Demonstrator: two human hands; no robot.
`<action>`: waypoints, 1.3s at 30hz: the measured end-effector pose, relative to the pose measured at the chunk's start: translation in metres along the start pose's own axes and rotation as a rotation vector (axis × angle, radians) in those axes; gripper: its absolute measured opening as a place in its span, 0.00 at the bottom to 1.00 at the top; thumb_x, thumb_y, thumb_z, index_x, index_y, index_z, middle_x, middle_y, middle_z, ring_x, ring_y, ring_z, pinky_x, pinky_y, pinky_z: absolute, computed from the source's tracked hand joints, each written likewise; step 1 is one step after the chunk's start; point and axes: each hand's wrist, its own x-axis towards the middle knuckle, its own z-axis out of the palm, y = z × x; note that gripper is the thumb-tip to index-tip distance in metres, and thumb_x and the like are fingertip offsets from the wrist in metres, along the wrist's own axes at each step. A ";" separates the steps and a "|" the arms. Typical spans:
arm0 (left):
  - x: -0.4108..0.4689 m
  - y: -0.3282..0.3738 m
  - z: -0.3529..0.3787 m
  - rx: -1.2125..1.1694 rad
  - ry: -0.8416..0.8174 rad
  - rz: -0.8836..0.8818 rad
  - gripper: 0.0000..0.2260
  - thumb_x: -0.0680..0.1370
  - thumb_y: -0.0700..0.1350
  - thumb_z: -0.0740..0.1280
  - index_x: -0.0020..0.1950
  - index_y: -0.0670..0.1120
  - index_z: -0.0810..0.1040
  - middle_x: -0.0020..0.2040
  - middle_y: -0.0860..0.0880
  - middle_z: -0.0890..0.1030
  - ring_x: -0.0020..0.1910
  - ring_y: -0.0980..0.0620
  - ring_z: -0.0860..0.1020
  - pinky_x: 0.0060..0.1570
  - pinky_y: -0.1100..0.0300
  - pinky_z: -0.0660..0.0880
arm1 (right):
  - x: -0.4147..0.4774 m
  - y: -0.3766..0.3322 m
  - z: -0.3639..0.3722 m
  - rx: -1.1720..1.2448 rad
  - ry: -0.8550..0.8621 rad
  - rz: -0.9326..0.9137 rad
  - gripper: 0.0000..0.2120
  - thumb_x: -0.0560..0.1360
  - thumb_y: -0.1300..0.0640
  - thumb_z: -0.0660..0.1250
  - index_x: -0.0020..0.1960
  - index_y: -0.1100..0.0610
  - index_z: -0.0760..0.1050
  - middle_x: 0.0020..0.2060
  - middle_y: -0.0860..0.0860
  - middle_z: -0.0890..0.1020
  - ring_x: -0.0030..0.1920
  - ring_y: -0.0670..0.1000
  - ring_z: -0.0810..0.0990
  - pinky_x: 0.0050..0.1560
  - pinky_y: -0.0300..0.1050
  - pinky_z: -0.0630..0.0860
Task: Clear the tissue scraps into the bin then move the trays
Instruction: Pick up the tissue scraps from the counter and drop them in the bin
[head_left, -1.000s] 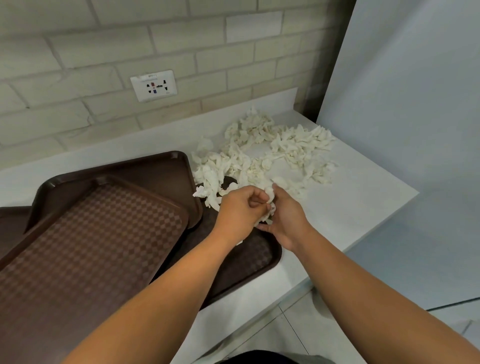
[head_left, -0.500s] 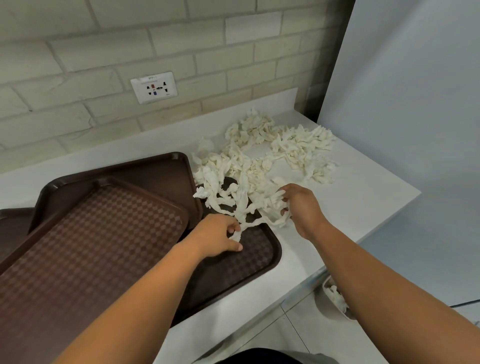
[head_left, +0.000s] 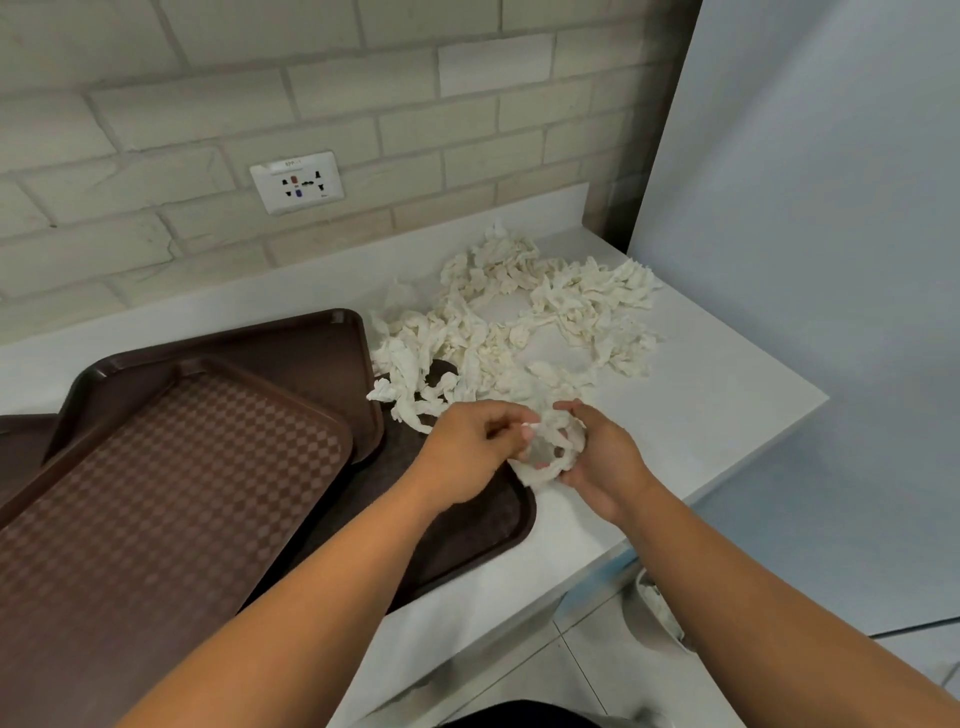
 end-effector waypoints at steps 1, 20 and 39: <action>0.002 0.005 0.011 0.007 0.003 0.041 0.06 0.77 0.41 0.71 0.53 0.48 0.84 0.47 0.49 0.85 0.46 0.52 0.83 0.52 0.64 0.78 | -0.003 -0.002 -0.004 0.104 -0.041 0.052 0.15 0.82 0.50 0.56 0.49 0.56 0.78 0.50 0.59 0.83 0.48 0.57 0.82 0.47 0.52 0.78; 0.031 0.018 0.167 0.441 0.104 0.154 0.12 0.70 0.48 0.75 0.47 0.50 0.75 0.46 0.53 0.73 0.44 0.56 0.73 0.46 0.61 0.73 | -0.005 -0.048 -0.108 0.085 -0.097 0.223 0.17 0.80 0.52 0.65 0.38 0.60 0.81 0.33 0.54 0.81 0.35 0.51 0.82 0.38 0.46 0.78; 0.043 -0.024 0.144 0.953 0.388 -0.278 0.04 0.77 0.44 0.67 0.46 0.44 0.80 0.45 0.47 0.80 0.46 0.47 0.79 0.43 0.56 0.76 | 0.010 -0.082 -0.175 -0.128 0.009 0.136 0.17 0.78 0.43 0.65 0.55 0.56 0.73 0.41 0.56 0.71 0.29 0.52 0.69 0.35 0.49 0.79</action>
